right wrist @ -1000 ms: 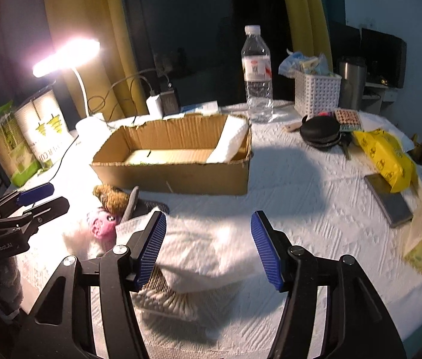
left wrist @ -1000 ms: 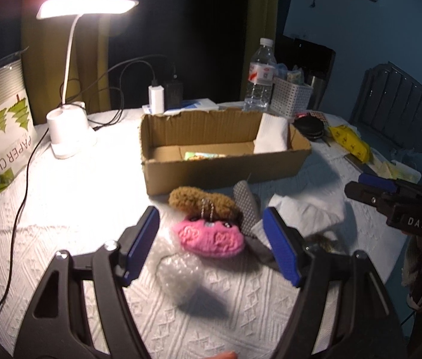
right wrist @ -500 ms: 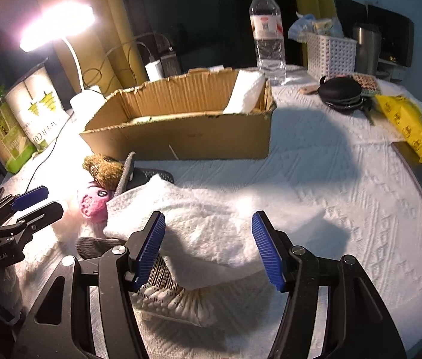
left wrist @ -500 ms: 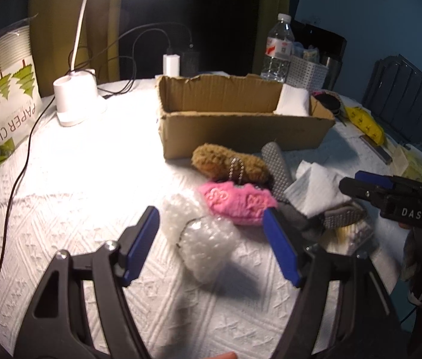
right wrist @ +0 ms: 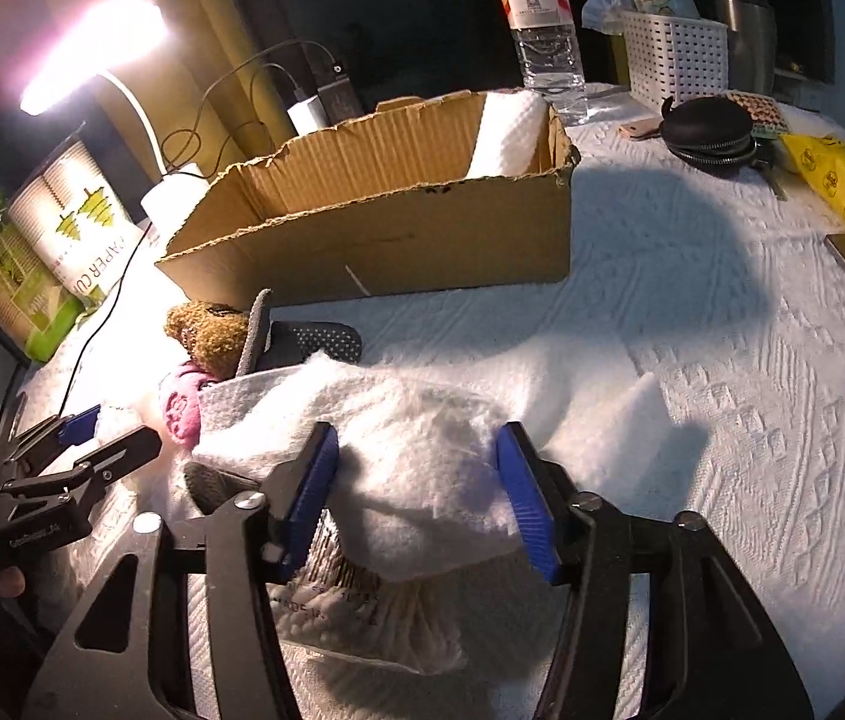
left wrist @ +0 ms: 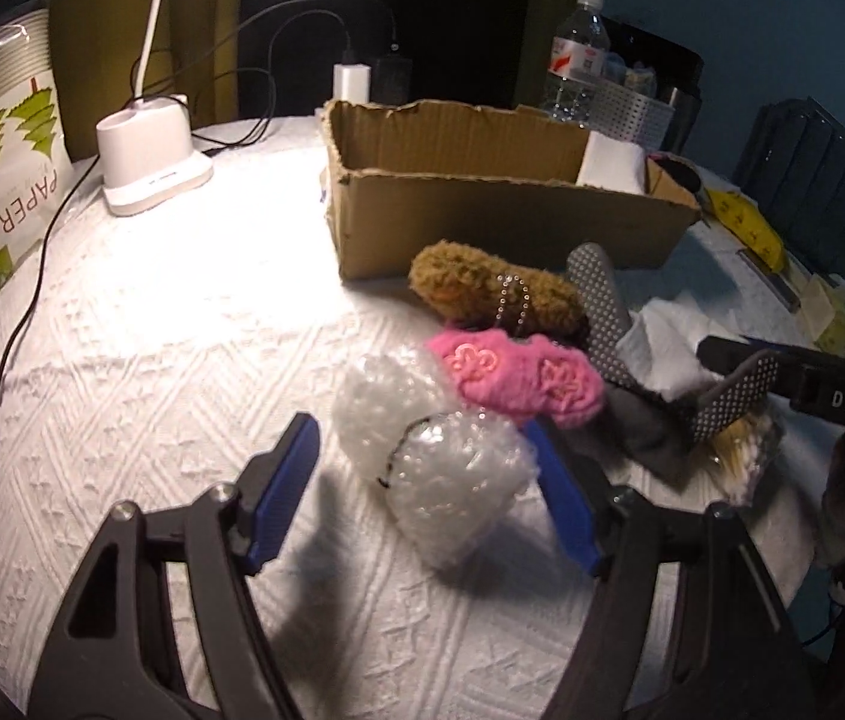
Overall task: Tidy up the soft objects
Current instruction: 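Grasp the bubble-wrap bundle with the left tool while the right tool grasps the rolled towel, then carry the bubble wrap and towel into the cardboard box and open both tools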
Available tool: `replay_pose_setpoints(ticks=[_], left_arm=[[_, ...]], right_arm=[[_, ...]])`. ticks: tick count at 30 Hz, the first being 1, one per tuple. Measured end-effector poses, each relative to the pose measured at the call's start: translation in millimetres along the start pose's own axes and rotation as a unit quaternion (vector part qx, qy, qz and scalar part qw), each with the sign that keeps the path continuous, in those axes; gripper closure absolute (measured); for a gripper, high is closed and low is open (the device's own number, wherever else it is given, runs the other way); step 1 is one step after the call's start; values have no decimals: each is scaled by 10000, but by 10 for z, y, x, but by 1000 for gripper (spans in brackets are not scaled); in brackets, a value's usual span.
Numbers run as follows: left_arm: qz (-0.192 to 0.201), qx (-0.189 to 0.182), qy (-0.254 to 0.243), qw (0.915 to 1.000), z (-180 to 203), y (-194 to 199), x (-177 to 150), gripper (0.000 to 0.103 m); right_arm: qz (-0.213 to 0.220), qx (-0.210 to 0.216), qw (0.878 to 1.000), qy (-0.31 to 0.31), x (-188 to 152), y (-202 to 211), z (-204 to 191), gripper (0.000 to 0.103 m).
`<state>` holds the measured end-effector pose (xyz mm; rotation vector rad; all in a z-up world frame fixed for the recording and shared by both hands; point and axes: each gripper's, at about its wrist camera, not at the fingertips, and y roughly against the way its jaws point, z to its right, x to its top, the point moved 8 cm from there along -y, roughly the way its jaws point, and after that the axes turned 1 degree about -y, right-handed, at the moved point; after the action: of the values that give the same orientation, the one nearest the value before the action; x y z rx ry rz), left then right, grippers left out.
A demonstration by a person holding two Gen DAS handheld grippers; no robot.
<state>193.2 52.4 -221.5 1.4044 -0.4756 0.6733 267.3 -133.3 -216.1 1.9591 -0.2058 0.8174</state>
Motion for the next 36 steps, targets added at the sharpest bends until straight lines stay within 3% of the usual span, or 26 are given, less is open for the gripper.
replay_pose_setpoints(ticks=[1, 2, 6, 24, 36], left_arm=[[-8, 17, -30, 10000, 12, -5, 0, 34], [-19, 39, -50, 10000, 19, -12, 0, 46], [38, 62, -160, 9998, 59, 15, 8, 50], [695, -47, -472, 9965, 325, 476, 439, 51], [955, -48, -630, 9934, 378, 538, 884, 51]], right_arm=[[15, 24, 10000, 24, 3, 11, -9, 69], [33, 37, 10000, 67, 3, 27, -21, 72], [145, -4, 9998, 149, 19, 83, -34, 92], [1176, 102, 9928, 202, 358, 810, 22, 92], [1517, 181, 9879, 268, 678, 997, 95, 92]])
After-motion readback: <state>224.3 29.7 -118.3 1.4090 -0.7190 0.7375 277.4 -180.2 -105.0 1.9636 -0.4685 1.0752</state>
